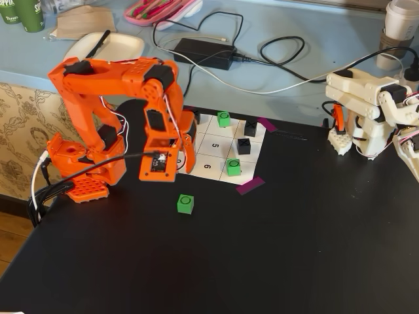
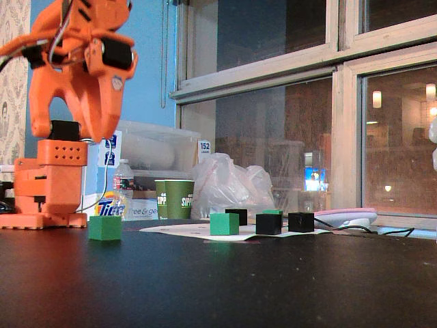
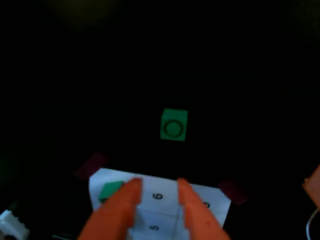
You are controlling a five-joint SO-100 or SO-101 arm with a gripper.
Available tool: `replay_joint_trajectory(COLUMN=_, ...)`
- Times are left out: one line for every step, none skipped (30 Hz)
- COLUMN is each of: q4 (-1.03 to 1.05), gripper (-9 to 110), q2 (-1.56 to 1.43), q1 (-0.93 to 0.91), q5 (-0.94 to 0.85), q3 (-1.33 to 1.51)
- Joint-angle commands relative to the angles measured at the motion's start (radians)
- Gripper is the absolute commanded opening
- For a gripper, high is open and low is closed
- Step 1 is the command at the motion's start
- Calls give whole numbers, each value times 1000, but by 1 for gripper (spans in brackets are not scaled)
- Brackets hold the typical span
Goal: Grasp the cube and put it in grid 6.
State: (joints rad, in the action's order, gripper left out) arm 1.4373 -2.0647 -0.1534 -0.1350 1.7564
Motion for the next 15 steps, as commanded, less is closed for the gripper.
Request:
replay_joint_trajectory(q4=-41, gripper=17, q2=-34, q1=0, q5=-14, q3=37)
replay_joint_trajectory(q4=-51, gripper=18, q2=-34, q1=2, q5=-14, q3=52)
replay_joint_trajectory(q4=-61, gripper=18, q2=-37, q1=0, q5=-14, q3=67)
replay_joint_trajectory(q4=-74, gripper=19, q2=-41, q1=-2, q5=-14, q3=87)
replay_joint_trajectory(q4=-87, gripper=20, q2=-46, q1=-6, q5=-15, q3=110)
replay_joint_trajectory(q4=-104, gripper=20, q2=-51, q1=-9, q5=-15, q3=135)
replay_joint_trajectory(q4=-121, gripper=20, q2=-54, q1=-14, q5=-15, q3=160)
replay_joint_trajectory(q4=-140, gripper=20, q2=-54, q1=-17, q5=-18, q3=186)
replay_joint_trajectory(q4=-160, gripper=21, q2=-54, q1=-20, q5=-21, q3=210)
replay_joint_trajectory(q4=-183, gripper=21, q2=-54, q1=-25, q5=-23, q3=233)
replay_joint_trajectory(q4=-201, gripper=21, q2=-51, q1=-28, q5=-23, q3=252)
replay_joint_trajectory(q4=-213, gripper=22, q2=-46, q1=-28, q5=-25, q3=265)
replay_joint_trajectory(q4=-225, gripper=22, q2=-43, q1=-28, q5=-25, q3=273)
replay_joint_trajectory(q4=-232, gripper=22, q2=-38, q1=-28, q5=-20, q3=278)
replay_joint_trajectory(q4=-236, gripper=22, q2=-34, q1=-28, q5=-17, q3=278)
